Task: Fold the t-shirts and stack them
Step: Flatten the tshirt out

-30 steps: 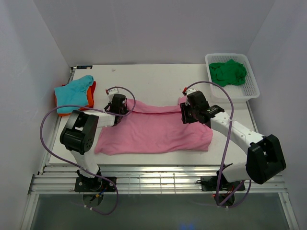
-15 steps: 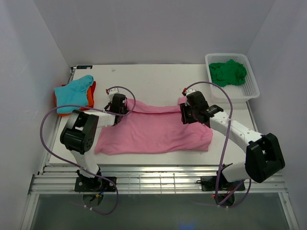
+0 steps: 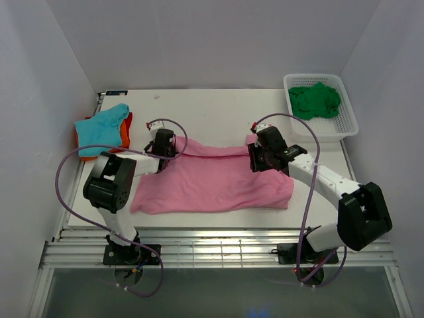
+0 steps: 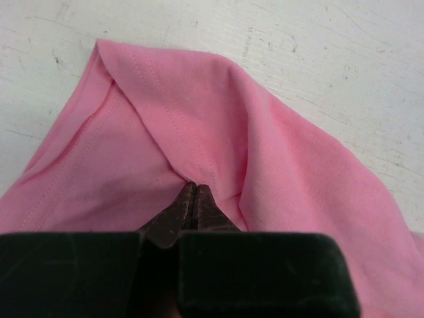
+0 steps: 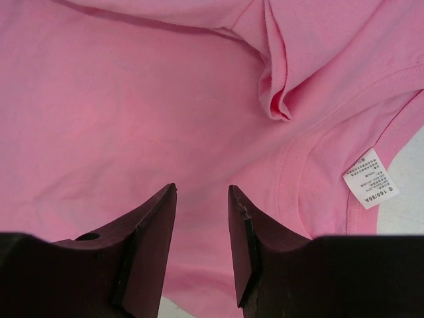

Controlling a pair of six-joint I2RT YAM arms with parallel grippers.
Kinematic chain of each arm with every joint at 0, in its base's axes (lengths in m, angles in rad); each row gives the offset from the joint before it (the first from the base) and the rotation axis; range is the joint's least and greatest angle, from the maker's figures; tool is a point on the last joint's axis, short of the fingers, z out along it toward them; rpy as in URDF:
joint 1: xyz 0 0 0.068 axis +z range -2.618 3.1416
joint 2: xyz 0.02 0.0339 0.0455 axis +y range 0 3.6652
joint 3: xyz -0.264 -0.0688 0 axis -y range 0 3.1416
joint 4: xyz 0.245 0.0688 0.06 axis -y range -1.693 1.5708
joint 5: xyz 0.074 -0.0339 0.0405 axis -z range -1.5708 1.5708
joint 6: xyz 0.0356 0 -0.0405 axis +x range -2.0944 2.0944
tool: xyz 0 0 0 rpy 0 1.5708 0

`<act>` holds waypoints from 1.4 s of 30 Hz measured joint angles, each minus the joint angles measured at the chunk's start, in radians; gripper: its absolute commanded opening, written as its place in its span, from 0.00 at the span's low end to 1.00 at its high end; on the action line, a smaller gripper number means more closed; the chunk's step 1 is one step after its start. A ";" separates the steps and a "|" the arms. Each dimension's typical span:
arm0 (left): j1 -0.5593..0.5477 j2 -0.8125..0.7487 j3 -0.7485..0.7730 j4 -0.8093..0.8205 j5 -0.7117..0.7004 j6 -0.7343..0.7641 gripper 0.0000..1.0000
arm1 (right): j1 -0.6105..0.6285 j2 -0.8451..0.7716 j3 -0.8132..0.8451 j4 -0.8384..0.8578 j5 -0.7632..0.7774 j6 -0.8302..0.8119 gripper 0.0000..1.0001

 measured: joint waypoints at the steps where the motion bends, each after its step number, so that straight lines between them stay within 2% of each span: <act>1: 0.000 0.000 0.003 -0.002 0.000 -0.001 0.00 | 0.000 0.000 0.000 0.000 0.000 0.000 0.43; 10: 0.000 -0.006 0.011 -0.018 0.000 0.004 0.00 | 0.000 0.000 -0.001 0.002 0.000 0.000 0.43; 15: 0.000 -0.047 0.011 -0.033 -0.001 0.013 0.08 | 0.000 0.000 -0.003 0.003 0.000 0.000 0.43; 23: 0.000 -0.085 0.014 -0.040 -0.001 0.020 0.08 | 0.000 0.000 -0.007 0.003 -0.003 0.000 0.43; 27: 0.000 -0.084 0.014 -0.042 0.000 0.018 0.00 | 0.000 0.000 -0.012 0.003 -0.003 0.000 0.43; 31: 0.000 -0.084 0.014 -0.042 -0.003 0.016 0.00 | 0.000 -0.001 -0.013 0.002 0.002 0.000 0.42; 36: 0.000 -0.114 0.014 -0.073 -0.029 0.019 0.00 | 0.001 -0.016 -0.010 -0.009 0.087 0.004 0.40; 37: 0.000 -0.132 0.014 -0.083 -0.039 0.019 0.00 | 0.000 -0.016 -0.003 -0.016 0.111 0.003 0.41; 38: 0.000 -0.153 0.014 -0.094 -0.048 0.019 0.00 | 0.000 -0.016 0.006 -0.023 0.132 0.003 0.47; 42: 0.000 -0.261 0.014 -0.121 -0.094 0.020 0.00 | -0.023 0.010 0.076 -0.033 0.183 -0.010 0.49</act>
